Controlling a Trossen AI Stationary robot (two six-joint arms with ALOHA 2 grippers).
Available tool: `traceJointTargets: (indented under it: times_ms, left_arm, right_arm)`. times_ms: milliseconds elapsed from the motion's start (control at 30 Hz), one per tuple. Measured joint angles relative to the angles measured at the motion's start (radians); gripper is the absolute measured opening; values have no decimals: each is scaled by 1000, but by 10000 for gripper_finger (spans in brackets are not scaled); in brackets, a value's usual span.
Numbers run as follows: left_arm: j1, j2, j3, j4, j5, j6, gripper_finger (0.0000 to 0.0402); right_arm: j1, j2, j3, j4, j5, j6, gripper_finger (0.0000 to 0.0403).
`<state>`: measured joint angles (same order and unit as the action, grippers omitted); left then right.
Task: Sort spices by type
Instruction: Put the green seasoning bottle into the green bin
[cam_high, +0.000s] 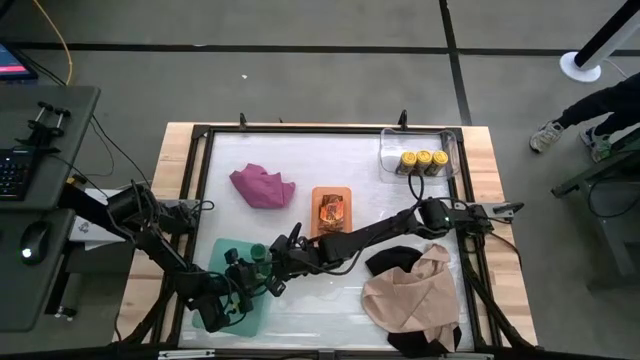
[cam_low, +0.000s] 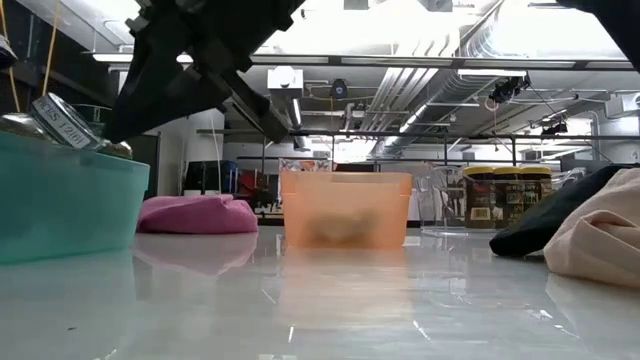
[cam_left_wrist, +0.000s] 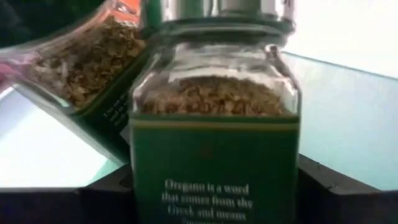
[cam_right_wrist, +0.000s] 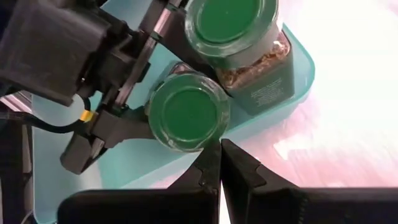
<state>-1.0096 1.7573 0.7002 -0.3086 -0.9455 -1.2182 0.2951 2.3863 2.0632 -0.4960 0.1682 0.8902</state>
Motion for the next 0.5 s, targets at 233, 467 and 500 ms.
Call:
traceJointTargets:
  times_ms: [233, 467, 500]
  left_arm:
    - [21, 0, 0, 16, 2, 9, 239]
    - [24, 0, 0, 20, -6, 45, 225]
    - [24, 0, 0, 20, -6, 45, 221]
  right_arm:
    - [0, 0, 0, 10, -6, -8, 0]
    - [0, 0, 0, 12, -5, -8, 0]
    - [0, 0, 0, 12, -5, -8, 0]
